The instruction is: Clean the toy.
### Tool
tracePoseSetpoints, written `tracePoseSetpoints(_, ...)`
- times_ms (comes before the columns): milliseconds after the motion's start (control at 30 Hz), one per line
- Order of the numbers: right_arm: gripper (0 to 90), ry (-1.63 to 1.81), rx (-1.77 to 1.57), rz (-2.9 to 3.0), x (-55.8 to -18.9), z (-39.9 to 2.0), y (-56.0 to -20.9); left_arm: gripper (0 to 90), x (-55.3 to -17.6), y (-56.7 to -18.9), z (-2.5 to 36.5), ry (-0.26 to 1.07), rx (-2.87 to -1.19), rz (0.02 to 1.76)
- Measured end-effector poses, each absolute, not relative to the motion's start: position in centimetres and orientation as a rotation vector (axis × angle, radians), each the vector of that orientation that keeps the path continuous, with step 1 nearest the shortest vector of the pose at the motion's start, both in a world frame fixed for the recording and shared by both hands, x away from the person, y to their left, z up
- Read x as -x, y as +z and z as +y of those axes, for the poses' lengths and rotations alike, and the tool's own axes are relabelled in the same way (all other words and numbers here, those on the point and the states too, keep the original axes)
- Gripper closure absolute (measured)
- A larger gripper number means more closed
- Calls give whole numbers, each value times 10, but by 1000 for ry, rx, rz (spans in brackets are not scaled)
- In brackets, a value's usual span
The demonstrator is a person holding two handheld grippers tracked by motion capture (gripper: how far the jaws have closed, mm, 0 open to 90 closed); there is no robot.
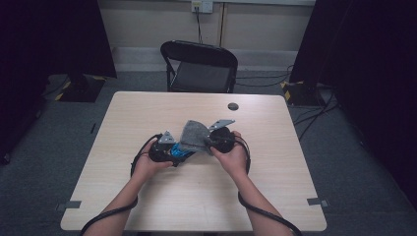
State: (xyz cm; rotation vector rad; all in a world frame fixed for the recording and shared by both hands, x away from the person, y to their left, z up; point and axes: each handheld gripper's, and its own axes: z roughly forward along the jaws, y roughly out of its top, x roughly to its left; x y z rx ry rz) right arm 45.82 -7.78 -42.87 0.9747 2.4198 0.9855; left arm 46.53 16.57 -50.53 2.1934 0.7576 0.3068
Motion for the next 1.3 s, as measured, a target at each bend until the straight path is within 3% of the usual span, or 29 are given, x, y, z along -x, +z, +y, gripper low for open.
tracePoseSetpoints(467,707,851,-815,2542,-453,-21,-454,258,-465,-505,166,312,-2191,758)
tracePoseSetpoints(1300,711,855,-962,2507,-482,-54,-451,258,-465,-505,166,308,-2193,757)
